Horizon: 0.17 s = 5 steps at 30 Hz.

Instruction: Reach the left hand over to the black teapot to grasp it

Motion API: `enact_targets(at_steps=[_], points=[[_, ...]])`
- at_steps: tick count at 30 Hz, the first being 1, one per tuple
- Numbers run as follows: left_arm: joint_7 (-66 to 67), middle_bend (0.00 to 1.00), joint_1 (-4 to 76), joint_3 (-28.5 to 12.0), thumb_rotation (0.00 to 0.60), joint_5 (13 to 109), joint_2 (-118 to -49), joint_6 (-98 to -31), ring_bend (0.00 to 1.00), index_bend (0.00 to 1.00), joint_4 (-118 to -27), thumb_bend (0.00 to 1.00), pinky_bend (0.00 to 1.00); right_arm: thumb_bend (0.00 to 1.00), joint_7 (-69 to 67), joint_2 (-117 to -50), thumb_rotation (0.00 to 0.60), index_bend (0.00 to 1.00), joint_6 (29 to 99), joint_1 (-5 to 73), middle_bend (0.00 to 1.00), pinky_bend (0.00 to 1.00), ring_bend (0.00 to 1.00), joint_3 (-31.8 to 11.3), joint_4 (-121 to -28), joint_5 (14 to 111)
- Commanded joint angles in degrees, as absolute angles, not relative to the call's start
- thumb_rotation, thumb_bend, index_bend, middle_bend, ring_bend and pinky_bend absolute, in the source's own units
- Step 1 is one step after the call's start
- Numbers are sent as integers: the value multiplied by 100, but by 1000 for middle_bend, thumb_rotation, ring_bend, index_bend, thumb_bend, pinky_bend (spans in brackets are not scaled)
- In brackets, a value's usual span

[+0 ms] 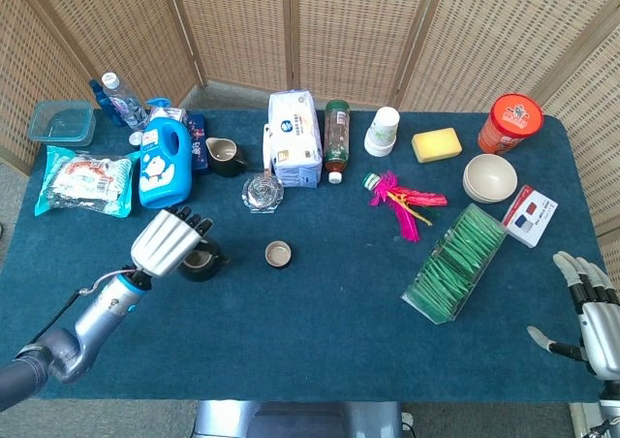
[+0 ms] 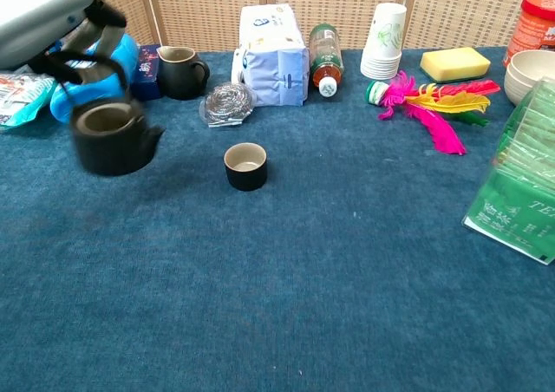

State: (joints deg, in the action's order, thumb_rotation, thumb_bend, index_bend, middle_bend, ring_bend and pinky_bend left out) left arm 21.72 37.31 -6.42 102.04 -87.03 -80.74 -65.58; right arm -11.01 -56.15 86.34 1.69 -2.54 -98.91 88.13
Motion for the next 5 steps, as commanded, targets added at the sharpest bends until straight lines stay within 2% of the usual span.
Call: enact_targets(at_steps=[1, 5], points=[[2646, 820, 4000, -846, 600, 10039, -8502, -7647, 746, 674, -6940, 611, 899, 0, -1089, -5616, 600, 0, 8623, 172, 0, 0, 0, -249, -9895, 8812], [2745, 820, 4257, -895, 600, 9976, -8577, -7292, 745, 676, -6858, 603, 899, 0, -1088, -5612, 600, 0, 8632, 171, 0, 0, 0, -244, -9906, 8830]])
